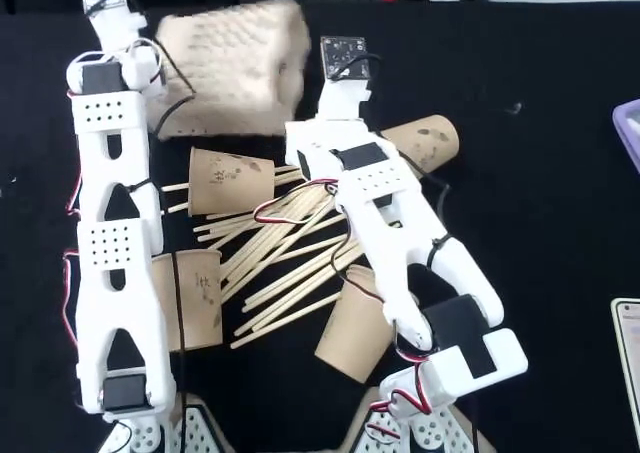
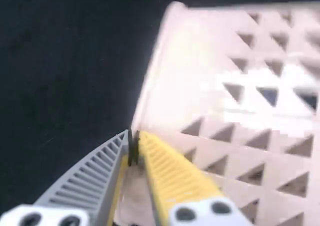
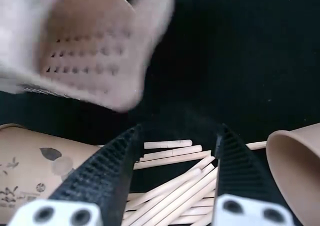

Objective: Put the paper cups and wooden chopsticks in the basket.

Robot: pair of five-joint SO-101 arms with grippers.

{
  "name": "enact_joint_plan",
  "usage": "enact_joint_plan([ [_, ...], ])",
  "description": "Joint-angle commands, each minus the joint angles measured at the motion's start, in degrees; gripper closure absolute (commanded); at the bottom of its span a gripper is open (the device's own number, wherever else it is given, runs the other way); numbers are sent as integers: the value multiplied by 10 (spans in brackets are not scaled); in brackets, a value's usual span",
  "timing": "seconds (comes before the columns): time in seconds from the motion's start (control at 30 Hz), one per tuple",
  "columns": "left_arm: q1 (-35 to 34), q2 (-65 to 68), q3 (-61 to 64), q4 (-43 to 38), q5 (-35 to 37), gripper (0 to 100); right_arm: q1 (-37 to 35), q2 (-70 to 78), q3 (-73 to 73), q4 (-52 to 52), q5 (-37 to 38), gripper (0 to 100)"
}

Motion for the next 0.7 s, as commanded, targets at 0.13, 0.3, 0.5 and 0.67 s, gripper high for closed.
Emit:
enact_joint_plan([
  [0.13,47,22,10,61,-12,970,-4,-5,-4,-10,6,773],
  [0.3,44,22,16,77,-11,970,-4,-5,-4,-10,6,773],
  [0.5,37,20,10,129,-11,970,-4,-6,-3,-9,6,773],
  [0.67,10,22,-83,193,-11,970,-4,-7,-3,-9,6,773],
])
